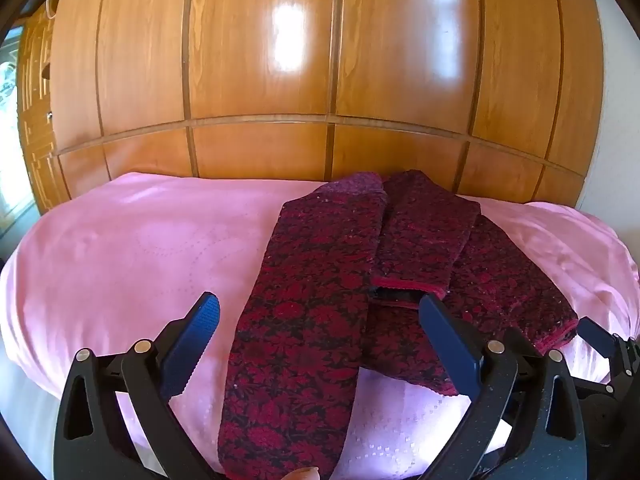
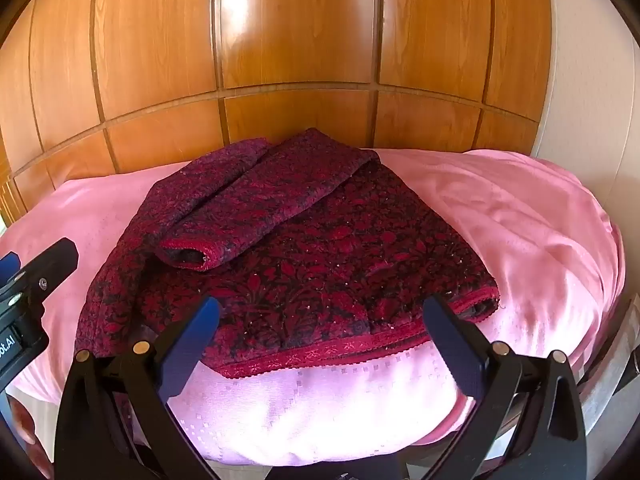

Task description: Fold small clothes

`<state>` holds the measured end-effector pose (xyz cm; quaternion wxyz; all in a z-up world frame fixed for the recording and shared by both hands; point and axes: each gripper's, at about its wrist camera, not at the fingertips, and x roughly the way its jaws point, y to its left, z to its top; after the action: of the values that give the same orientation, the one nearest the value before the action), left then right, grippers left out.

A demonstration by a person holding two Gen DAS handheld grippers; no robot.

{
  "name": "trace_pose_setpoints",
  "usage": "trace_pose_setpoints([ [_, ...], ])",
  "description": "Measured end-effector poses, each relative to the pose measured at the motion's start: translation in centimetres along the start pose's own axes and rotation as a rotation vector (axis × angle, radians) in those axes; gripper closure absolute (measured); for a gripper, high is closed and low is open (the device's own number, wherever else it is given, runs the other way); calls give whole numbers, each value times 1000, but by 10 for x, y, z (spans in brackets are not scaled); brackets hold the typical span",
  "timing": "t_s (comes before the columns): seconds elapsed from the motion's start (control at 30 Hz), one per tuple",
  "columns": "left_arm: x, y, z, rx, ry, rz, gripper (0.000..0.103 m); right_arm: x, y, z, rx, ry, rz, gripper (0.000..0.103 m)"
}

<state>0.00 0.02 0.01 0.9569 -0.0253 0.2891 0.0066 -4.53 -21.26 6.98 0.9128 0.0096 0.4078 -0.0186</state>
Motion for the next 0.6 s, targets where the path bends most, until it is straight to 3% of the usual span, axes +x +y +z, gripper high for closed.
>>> trace_pose_setpoints([
  [0.6,1,12,-8,-27,10,-12,4,4,8,-2,-34,16,-27,2],
])
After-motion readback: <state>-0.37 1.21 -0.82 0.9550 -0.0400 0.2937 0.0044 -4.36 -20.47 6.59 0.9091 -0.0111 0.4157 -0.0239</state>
